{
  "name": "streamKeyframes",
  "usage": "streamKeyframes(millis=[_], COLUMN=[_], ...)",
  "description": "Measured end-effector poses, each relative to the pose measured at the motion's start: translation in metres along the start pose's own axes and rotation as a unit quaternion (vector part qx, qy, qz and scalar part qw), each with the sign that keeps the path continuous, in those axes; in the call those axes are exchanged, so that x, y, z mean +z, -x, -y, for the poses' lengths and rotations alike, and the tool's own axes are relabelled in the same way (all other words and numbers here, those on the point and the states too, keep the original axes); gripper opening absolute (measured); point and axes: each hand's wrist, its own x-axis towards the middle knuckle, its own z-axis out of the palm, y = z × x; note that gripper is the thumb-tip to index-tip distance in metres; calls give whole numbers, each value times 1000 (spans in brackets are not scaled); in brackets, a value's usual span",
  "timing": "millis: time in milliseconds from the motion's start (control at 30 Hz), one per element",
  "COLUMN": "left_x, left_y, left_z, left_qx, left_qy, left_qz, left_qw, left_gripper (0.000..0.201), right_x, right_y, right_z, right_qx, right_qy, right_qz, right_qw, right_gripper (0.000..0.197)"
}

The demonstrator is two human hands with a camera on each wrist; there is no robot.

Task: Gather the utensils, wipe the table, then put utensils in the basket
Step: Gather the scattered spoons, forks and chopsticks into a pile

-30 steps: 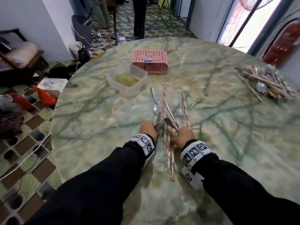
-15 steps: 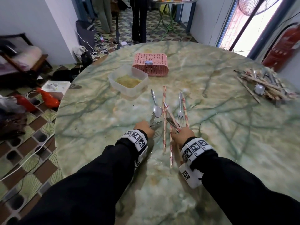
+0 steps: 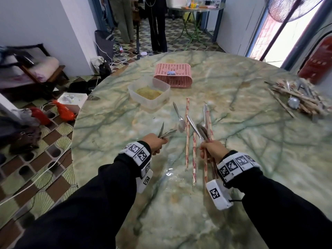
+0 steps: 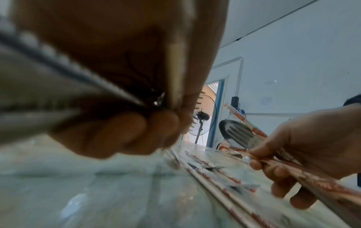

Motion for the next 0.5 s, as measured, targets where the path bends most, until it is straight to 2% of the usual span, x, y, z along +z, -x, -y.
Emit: streamKeyframes(millis=[67, 133, 200, 300, 367, 400, 500], left_x=[0, 0, 5, 22, 36, 43, 63], left_y=[1, 6, 9, 6, 2, 0, -9], left_z=[-1, -5, -10, -19, -27, -31, -33], left_qx=[17, 32, 40, 40, 45, 51, 65], left_qy=[37, 40, 42, 22, -3, -22, -94], left_qz=[36, 74, 85, 59, 36, 22, -9], left_qw=[999, 996, 995, 997, 998, 998, 993], left_gripper=[38, 27, 20, 18, 7, 10, 30], right_x=[-1, -1, 1, 8, 14, 17, 21], right_y=[0, 0, -2, -7, -9, -9, -8], right_z=[5, 7, 5, -2, -5, -6, -5], right_qx=[-4, -4, -11, -22, -17, -19, -12], right_qy=[-75, -97, -39, 82, 135, 165, 262], right_qz=[16, 19, -7, -54, -59, -60, -79], right_qw=[997, 995, 999, 995, 989, 984, 962], right_gripper=[25, 24, 23, 23, 13, 9, 35])
